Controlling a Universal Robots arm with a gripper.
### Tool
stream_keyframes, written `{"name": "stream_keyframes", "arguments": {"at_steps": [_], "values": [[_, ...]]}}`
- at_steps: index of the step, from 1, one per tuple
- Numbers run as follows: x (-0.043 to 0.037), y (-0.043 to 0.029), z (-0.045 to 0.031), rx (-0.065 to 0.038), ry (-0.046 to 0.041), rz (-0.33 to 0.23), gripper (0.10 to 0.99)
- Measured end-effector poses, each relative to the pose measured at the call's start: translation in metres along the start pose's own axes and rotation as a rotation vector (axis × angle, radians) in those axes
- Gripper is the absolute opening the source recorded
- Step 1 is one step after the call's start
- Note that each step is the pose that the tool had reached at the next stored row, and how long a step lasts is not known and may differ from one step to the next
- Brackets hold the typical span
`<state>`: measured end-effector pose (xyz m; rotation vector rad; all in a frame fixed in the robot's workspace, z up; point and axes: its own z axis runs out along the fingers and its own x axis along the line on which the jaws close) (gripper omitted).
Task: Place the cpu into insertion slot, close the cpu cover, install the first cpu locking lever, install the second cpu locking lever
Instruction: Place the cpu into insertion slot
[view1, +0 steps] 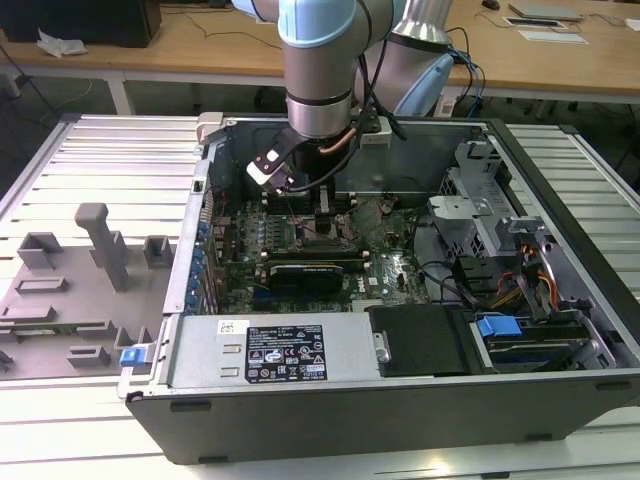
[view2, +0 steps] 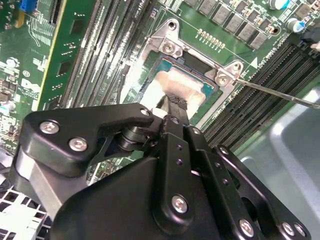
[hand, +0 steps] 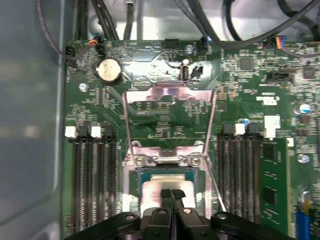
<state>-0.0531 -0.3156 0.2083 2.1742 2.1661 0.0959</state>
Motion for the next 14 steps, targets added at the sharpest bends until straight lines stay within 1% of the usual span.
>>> {"name": "stream_keyframes", "arguments": {"at_steps": [4, 8, 12, 14], "values": [[-0.0001, -0.0004, 0.0033, 0.000, 0.0001, 0.000, 0.106], [-0.0001, -0.0005, 0.0048, 0.000, 0.0001, 0.000, 0.106], [0.0000, -0.0005, 0.0051, 0.000, 0.0005, 0.000, 0.106], [0.0003, -0.0001, 0.0031, -0.002, 0.0028, 0.000, 0.106]]}}
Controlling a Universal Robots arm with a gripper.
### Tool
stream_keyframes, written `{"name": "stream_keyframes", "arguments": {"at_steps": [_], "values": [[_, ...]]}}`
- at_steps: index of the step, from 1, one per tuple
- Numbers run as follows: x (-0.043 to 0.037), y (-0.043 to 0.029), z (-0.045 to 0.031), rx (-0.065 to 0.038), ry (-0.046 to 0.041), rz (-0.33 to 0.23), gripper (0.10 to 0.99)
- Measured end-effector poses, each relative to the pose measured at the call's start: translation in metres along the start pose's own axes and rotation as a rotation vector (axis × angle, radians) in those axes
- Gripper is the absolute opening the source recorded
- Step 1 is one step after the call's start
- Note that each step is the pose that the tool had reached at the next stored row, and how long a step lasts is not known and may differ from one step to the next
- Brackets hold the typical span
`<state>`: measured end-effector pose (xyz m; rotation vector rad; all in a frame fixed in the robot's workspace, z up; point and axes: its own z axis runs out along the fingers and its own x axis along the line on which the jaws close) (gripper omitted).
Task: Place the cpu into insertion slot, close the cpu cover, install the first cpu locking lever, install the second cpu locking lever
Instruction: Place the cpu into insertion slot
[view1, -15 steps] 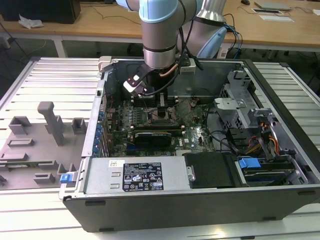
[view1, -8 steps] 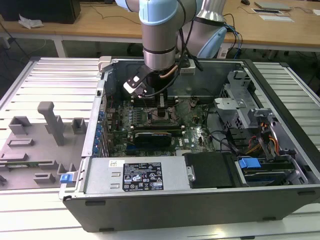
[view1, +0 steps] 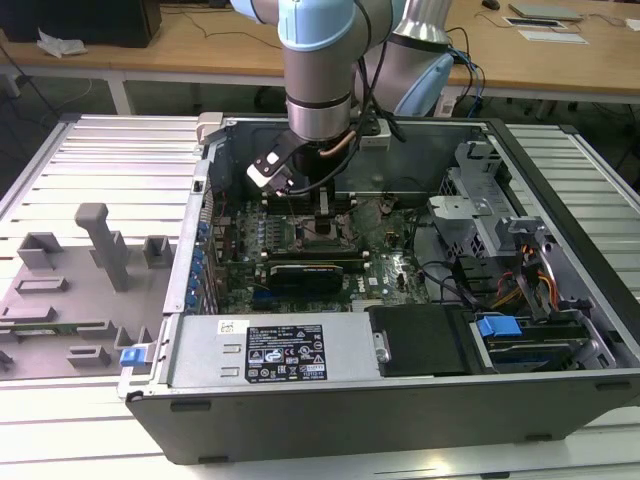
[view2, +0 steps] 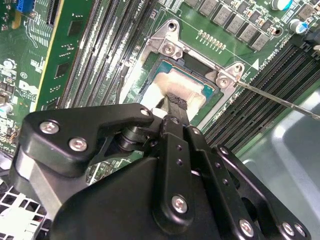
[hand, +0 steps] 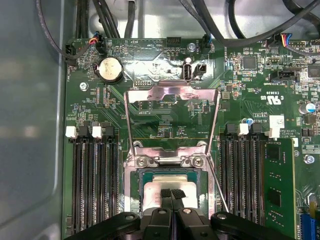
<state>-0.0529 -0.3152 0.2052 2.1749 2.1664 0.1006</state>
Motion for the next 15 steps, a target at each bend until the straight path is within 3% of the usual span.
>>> {"name": "stream_keyframes", "arguments": {"at_steps": [5, 13, 15], "values": [[-0.0004, 0.0012, -0.0151, 0.001, -0.0023, 0.000, 0.106], [-0.0004, 0.0041, -0.0451, 0.001, -0.0039, 0.000, 0.106], [-0.0004, 0.0044, -0.0474, 0.001, -0.0037, 0.000, 0.106]]}}
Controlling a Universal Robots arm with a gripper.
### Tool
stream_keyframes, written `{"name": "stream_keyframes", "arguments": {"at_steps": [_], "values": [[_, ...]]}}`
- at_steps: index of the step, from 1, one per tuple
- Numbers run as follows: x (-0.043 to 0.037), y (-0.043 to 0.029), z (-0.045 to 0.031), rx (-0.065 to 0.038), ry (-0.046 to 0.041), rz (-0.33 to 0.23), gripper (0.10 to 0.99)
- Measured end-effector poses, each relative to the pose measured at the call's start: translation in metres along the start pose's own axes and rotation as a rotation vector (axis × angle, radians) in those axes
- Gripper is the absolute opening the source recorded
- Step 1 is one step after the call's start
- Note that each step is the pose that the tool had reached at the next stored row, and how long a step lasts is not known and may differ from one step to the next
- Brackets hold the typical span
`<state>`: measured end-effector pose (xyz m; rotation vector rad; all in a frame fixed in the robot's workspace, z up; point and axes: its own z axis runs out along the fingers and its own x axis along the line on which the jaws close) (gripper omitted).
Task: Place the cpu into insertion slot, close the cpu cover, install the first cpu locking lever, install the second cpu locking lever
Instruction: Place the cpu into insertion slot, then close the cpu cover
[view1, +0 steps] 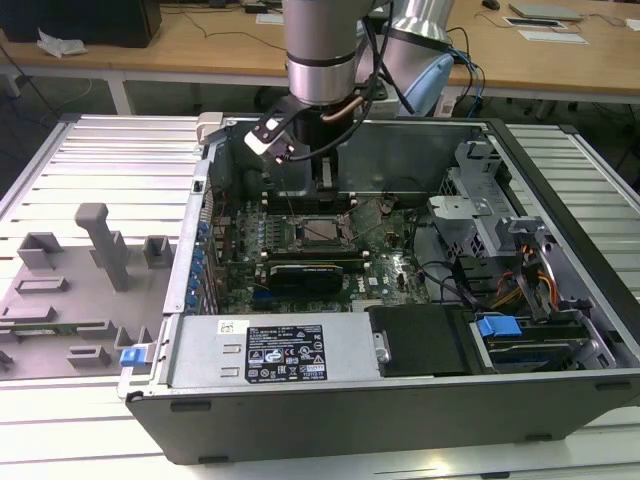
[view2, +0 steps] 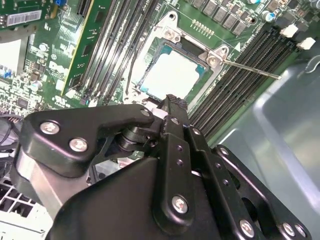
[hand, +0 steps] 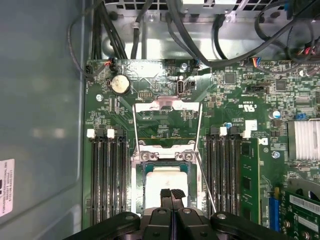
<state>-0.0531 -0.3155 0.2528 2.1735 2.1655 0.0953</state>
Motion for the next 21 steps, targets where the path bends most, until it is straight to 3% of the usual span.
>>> {"name": "stream_keyframes", "arguments": {"at_steps": [14, 16, 19, 21], "values": [[0.0003, 0.0001, -0.0008, 0.001, -0.0004, 0.000, 0.106], [0.0002, 0.0004, -0.0044, 0.001, -0.0004, 0.000, 0.106], [0.0001, 0.0019, -0.0203, 0.001, -0.0003, 0.000, 0.106], [0.0001, 0.0021, -0.0222, 0.001, -0.0002, 0.000, 0.106]]}}
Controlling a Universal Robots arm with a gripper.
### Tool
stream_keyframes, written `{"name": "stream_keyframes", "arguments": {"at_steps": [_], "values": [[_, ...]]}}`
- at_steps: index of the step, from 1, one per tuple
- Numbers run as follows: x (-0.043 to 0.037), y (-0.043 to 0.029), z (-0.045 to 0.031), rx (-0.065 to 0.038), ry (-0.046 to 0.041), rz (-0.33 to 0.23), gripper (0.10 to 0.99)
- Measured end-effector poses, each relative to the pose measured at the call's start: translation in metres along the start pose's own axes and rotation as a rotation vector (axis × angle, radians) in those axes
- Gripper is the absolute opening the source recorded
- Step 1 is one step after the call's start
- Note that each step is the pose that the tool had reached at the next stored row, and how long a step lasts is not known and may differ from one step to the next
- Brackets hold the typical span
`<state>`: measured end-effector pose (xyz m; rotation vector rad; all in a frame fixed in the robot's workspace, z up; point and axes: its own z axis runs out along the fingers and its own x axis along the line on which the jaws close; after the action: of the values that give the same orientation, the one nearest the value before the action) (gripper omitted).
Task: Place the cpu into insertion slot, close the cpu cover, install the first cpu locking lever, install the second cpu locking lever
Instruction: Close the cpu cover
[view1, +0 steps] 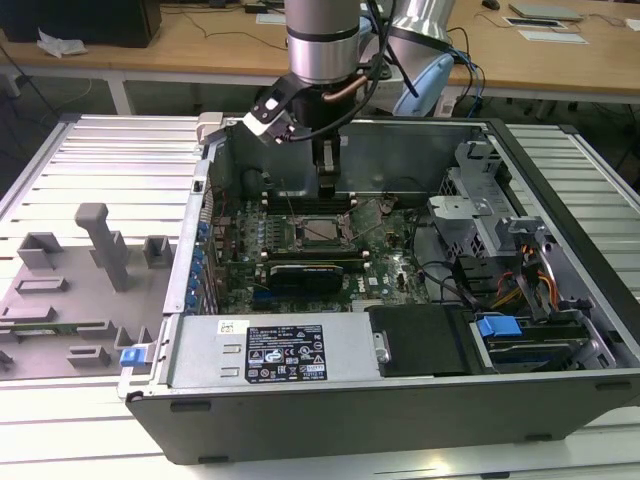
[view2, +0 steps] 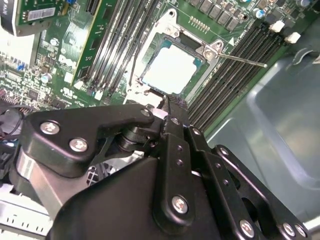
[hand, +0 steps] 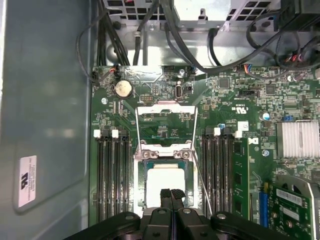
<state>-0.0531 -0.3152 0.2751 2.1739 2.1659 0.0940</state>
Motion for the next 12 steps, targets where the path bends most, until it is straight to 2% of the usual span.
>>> {"name": "stream_keyframes", "arguments": {"at_steps": [3, 5, 6, 12], "values": [[0.0000, 0.0001, -0.0004, 0.000, 0.0011, 0.000, 0.106], [-0.0005, 0.0005, -0.0002, 0.019, 0.0210, 0.002, 0.106], [-0.0008, 0.0008, -0.0001, 0.031, 0.0324, 0.003, 0.106], [-0.0008, 0.0023, 0.0000, 0.032, 0.0333, 0.003, 0.106]]}}
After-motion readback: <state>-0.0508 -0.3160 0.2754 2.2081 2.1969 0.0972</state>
